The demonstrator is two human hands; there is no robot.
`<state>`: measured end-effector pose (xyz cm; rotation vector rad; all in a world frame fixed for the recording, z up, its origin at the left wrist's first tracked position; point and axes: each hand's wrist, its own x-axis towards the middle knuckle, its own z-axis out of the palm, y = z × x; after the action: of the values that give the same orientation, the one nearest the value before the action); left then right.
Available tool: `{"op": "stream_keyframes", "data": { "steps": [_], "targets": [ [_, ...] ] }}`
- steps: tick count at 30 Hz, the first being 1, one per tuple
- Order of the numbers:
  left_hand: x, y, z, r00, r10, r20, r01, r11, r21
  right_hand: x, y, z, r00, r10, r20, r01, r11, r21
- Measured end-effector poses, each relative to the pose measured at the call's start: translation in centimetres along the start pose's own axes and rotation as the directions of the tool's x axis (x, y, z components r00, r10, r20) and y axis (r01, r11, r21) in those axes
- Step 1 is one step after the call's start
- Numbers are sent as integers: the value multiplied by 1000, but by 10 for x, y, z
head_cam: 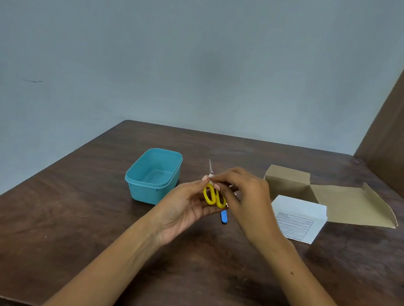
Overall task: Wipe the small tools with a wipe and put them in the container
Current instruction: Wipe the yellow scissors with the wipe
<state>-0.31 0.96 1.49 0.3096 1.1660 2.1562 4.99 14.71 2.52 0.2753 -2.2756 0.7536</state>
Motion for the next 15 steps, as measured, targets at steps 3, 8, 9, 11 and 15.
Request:
{"op": "stream_keyframes", "data": {
  "steps": [3,8,9,11,15],
  "targets": [
    [-3,-3,1,1000,20,24,-22,997,70,3,4,-8,993,23,115,-22,1000,-8],
    [-4,-4,5,998,36,44,-41,993,108,2,5,-6,999,41,26,-38,993,-109],
    [-4,-4,5,998,33,53,-39,994,107,2,4,-4,999,33,-2,-33,992,-123],
    [-5,-3,5,998,35,53,-41,994,101,2,3,-1,1000,24,2,-23,991,-134],
    [-5,-2,5,998,57,21,-59,993,103,5,6,-11,991,21,134,-11,997,-76]
  ]
}}
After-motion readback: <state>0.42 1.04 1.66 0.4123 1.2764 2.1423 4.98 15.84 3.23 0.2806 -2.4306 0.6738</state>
